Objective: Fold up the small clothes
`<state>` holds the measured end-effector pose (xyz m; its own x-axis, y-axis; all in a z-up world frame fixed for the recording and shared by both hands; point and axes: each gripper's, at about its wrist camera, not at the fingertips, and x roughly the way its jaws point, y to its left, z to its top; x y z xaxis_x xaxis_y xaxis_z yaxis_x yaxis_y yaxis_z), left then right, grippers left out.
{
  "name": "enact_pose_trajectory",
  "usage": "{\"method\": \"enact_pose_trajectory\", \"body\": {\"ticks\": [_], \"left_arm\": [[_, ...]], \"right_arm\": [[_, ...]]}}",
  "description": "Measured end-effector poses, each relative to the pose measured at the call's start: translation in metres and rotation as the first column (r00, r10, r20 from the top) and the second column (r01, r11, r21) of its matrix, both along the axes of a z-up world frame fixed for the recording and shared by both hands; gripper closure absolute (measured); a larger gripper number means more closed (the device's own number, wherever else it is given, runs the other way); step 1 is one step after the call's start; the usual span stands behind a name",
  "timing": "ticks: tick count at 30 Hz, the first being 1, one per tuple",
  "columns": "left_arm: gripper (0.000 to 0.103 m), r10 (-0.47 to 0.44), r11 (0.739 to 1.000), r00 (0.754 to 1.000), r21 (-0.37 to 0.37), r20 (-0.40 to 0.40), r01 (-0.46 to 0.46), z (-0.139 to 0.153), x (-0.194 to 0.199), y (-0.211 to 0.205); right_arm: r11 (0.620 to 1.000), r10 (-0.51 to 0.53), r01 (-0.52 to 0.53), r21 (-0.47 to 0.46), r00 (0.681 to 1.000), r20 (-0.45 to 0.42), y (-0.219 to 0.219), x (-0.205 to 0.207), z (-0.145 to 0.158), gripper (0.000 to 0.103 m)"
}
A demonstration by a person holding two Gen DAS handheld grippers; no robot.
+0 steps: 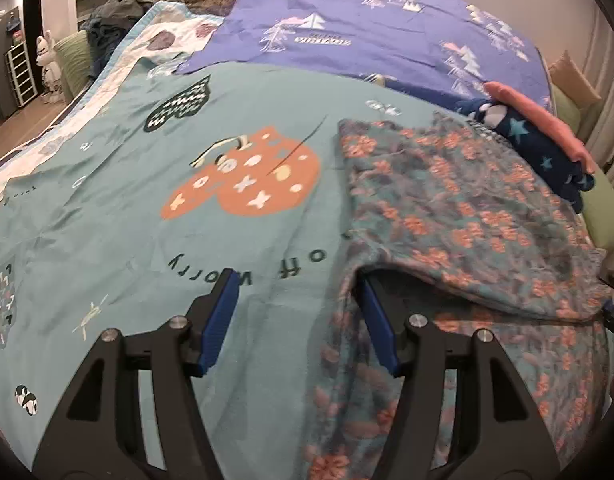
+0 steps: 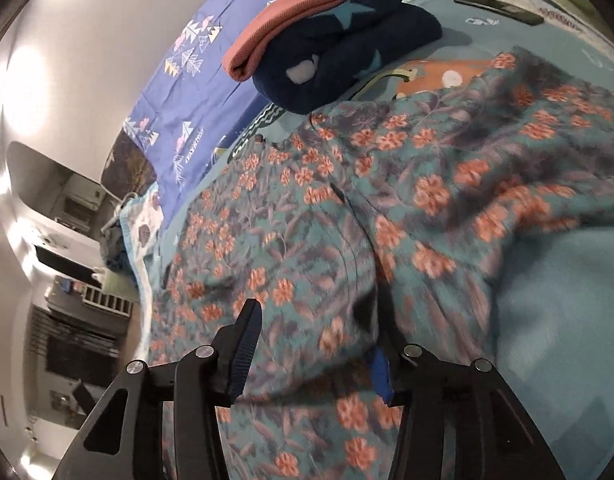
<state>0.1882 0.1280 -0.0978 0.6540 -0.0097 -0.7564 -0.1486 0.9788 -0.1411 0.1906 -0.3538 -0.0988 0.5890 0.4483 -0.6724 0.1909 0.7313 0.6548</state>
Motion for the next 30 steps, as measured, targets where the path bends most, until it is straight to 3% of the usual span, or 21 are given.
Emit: {"method": "enact_pose_trajectory", "body": {"ticks": [2,3,7,9,12,14,18,21,22,25,27,30], "left_arm": [[0.041,-0.016,1.0,1.0,-0.023,0.022,0.017,0.008,-0.003,-0.002],[0.041,-0.023,0.999,0.999,-0.031,0.035,0.024,0.012,-0.004,-0.003],[0.041,-0.031,0.999,0.996,-0.011,0.085,0.032,0.029,-0.009,-0.003],[0.04,-0.024,1.0,0.996,-0.015,0.084,0.025,0.029,-0.005,0.001],[0.04,-0.045,0.997,0.998,-0.06,0.041,0.047,0.024,0.017,0.004],[0.04,-0.078,0.993,0.997,-0.083,0.007,0.078,0.018,0.035,0.001],[0.04,-0.115,0.989,0.99,-0.104,-0.078,0.107,0.004,0.082,-0.006],[0.04,-0.161,0.978,0.982,-0.148,-0.102,0.145,-0.002,0.108,-0.012],[0.044,-0.171,0.975,0.979,-0.164,-0.112,0.151,-0.004,0.117,-0.014],[0.095,-0.198,0.966,0.974,-0.191,-0.106,0.175,-0.003,0.134,-0.019],[0.099,-0.185,0.973,0.98,-0.152,-0.074,0.172,0.008,0.135,-0.02],[0.099,-0.139,0.988,0.988,-0.056,0.071,0.143,0.037,0.127,-0.015]], "right_arm": [[0.999,-0.003,0.003,-0.034,1.0,0.0,0.004,0.006,0.002,0.087],[0.998,0.003,-0.003,-0.071,1.0,0.006,0.007,0.008,0.006,0.098],[0.983,-0.039,0.075,-0.165,0.976,0.216,0.013,-0.02,0.048,0.098],[0.973,-0.051,0.106,-0.206,0.966,0.255,0.012,-0.033,0.056,0.094],[0.96,0.006,0.027,-0.278,0.993,0.117,0.011,-0.032,0.035,0.088],[0.961,0.021,-0.012,-0.275,0.999,0.029,0.005,-0.033,0.016,0.086],[0.985,-0.005,0.011,-0.174,0.999,0.036,-0.013,-0.045,0.007,0.081],[0.982,0.002,0.004,-0.188,1.0,0.029,-0.015,-0.045,0.008,0.08],[0.98,0.007,-0.002,-0.199,1.0,0.024,-0.012,-0.044,0.01,0.079],[0.978,0.012,-0.006,-0.208,1.0,0.026,-0.009,-0.041,0.01,0.073],[0.976,0.011,-0.004,-0.216,0.999,0.03,-0.006,-0.038,0.01,0.071],[0.971,0.006,0.005,-0.24,0.999,0.045,0.0,-0.038,0.01,0.07]]}}
